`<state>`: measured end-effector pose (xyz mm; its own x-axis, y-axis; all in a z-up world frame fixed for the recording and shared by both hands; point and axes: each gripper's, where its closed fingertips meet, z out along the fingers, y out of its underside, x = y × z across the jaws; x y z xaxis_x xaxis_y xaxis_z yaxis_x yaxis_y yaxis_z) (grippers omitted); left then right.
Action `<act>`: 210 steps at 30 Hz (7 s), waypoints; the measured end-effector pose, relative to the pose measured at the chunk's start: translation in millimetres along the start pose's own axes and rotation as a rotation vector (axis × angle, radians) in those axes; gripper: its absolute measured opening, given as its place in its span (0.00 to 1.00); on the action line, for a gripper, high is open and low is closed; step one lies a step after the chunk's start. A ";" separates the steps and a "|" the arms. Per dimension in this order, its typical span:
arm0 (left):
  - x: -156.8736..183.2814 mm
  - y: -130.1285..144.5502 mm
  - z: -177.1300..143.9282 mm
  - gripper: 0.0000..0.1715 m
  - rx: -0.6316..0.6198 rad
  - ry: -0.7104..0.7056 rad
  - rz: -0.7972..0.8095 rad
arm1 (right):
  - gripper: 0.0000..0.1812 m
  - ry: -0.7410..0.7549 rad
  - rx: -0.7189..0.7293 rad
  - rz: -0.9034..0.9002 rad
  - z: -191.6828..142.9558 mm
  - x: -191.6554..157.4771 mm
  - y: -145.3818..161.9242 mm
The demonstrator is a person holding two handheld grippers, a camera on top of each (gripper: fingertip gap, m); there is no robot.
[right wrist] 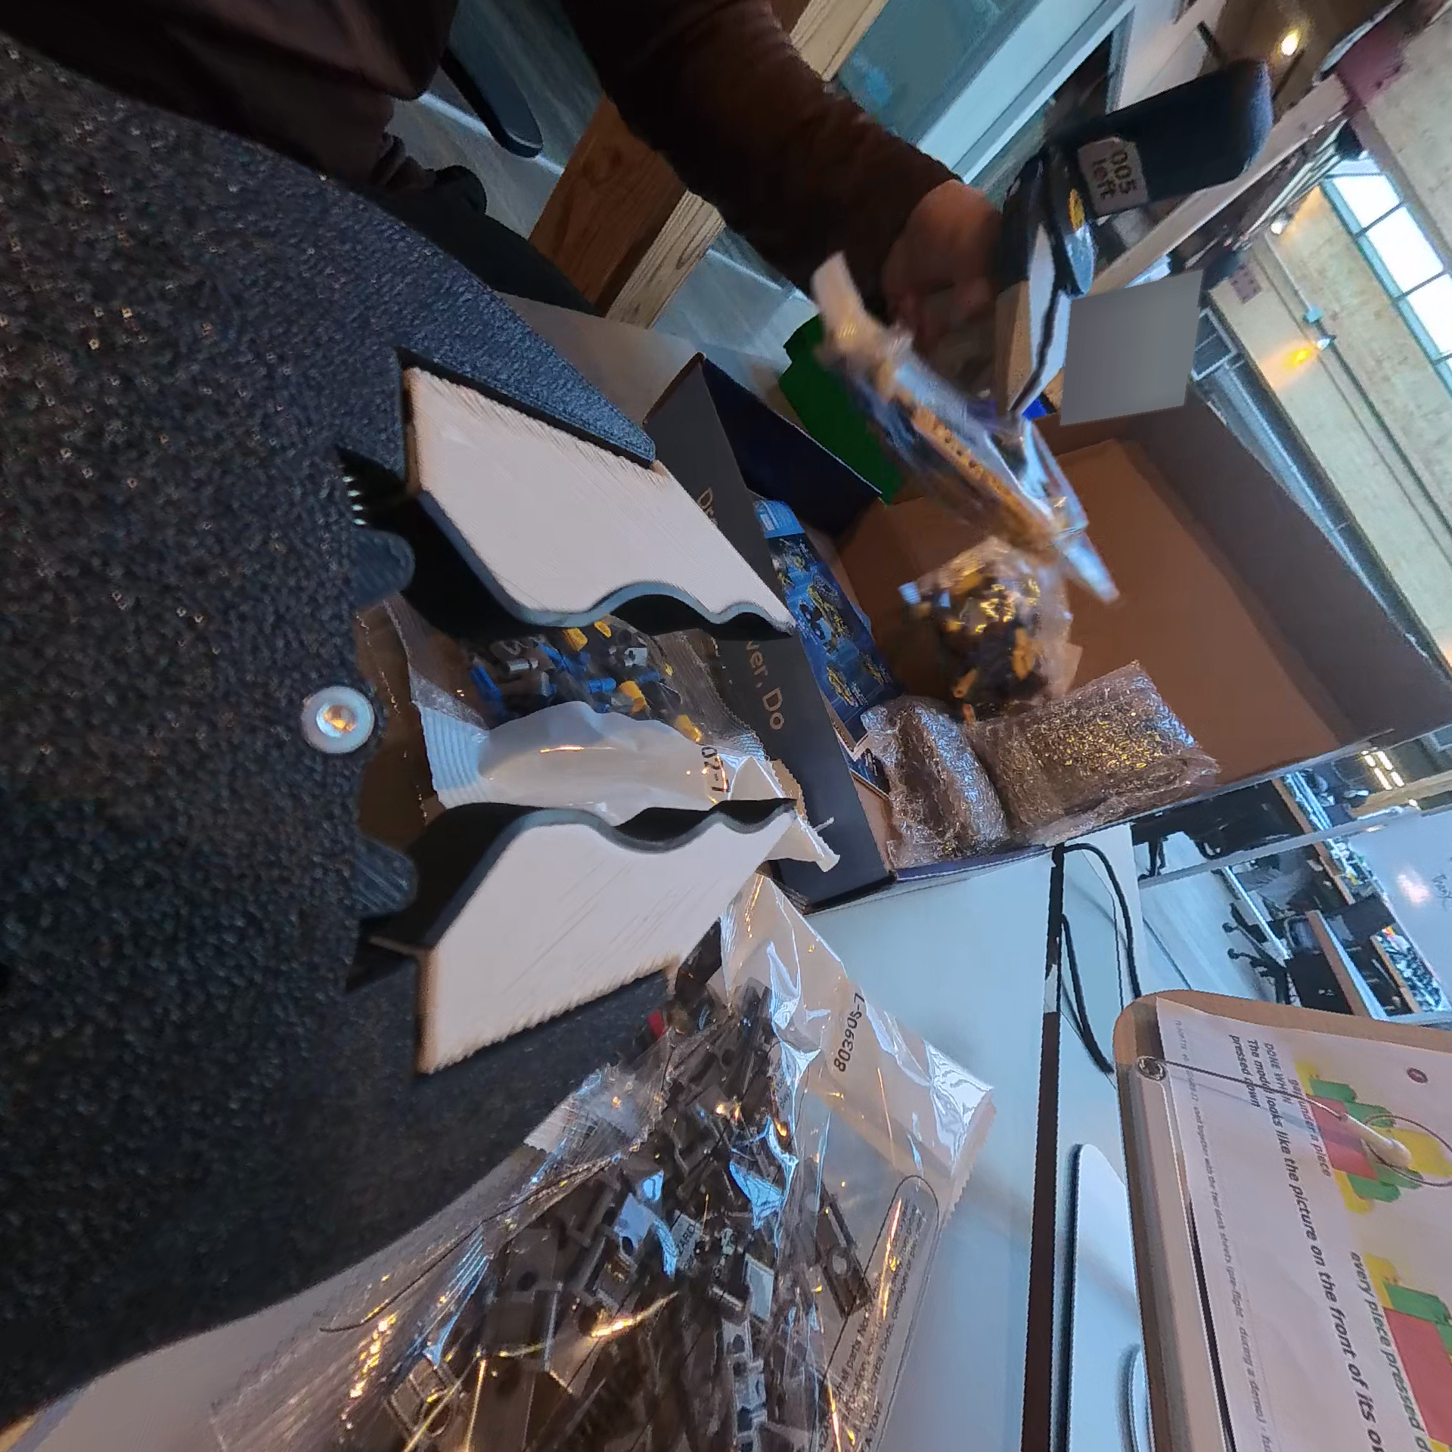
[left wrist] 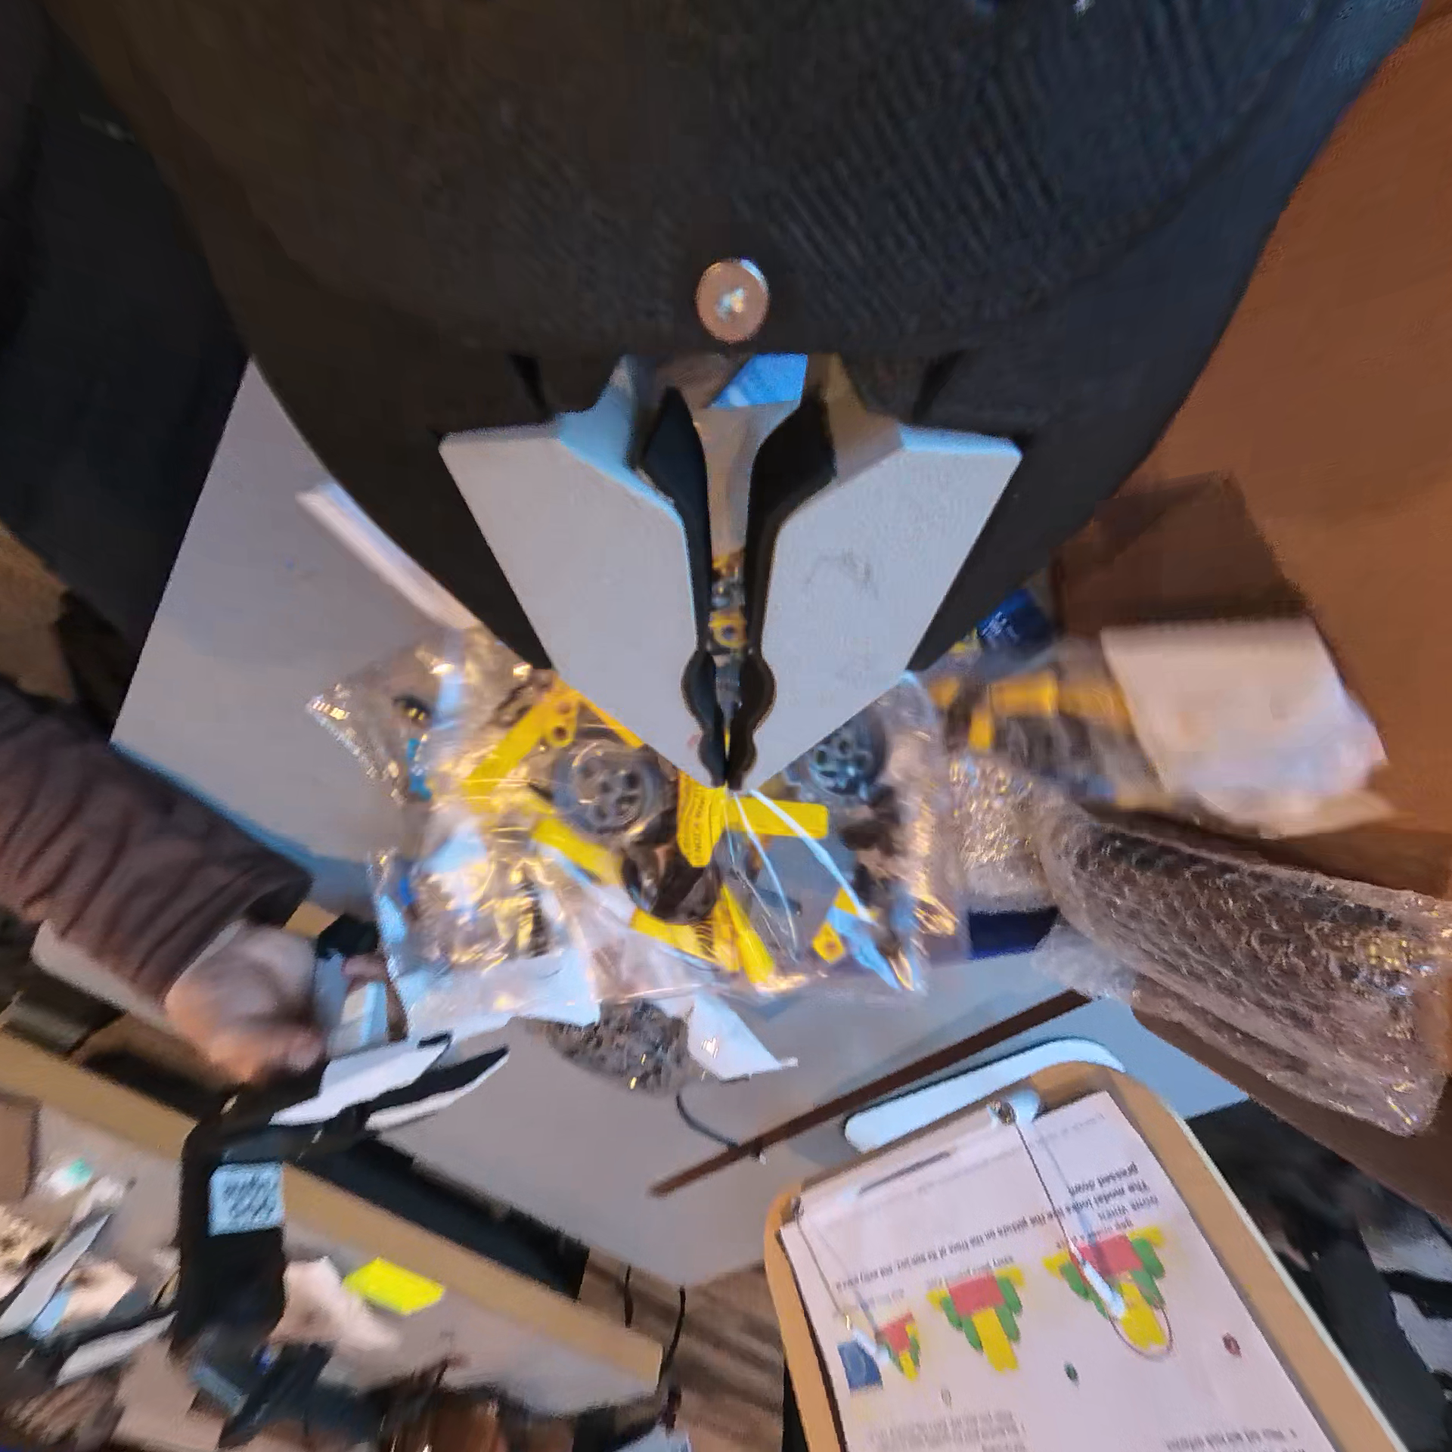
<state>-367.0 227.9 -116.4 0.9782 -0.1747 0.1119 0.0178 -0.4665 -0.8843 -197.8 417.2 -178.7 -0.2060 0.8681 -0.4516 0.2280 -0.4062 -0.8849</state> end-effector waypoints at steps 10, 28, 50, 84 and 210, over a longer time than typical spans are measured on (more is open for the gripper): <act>14.1 -10.4 7.2 0.00 0.037 -0.013 0.031 | 0.26 -0.027 -0.007 -0.006 2.6 -7.9 -0.1; 114.1 -37.1 90.3 0.00 0.127 0.090 0.185 | 0.15 -0.249 0.008 -0.166 16.1 -83.9 -2.6; 91.9 5.6 120.0 0.28 -0.035 0.133 0.019 | 0.01 -0.557 0.165 0.016 -26.7 -100.3 -33.1; -87.4 36.2 15.0 0.34 -0.248 -0.529 0.091 | 0.19 0.118 0.171 0.010 -25.6 11.4 -33.8; 62.1 -143.8 39.4 0.00 0.555 0.186 0.487 | 0.40 0.071 0.312 -0.569 23.7 -102.1 -77.6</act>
<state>-300.8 318.4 -0.2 0.8521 -0.4156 -0.3181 -0.2574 0.1963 -0.9462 -216.9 353.3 -66.6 -0.1475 0.9844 0.0962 -0.1873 0.0677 -0.9800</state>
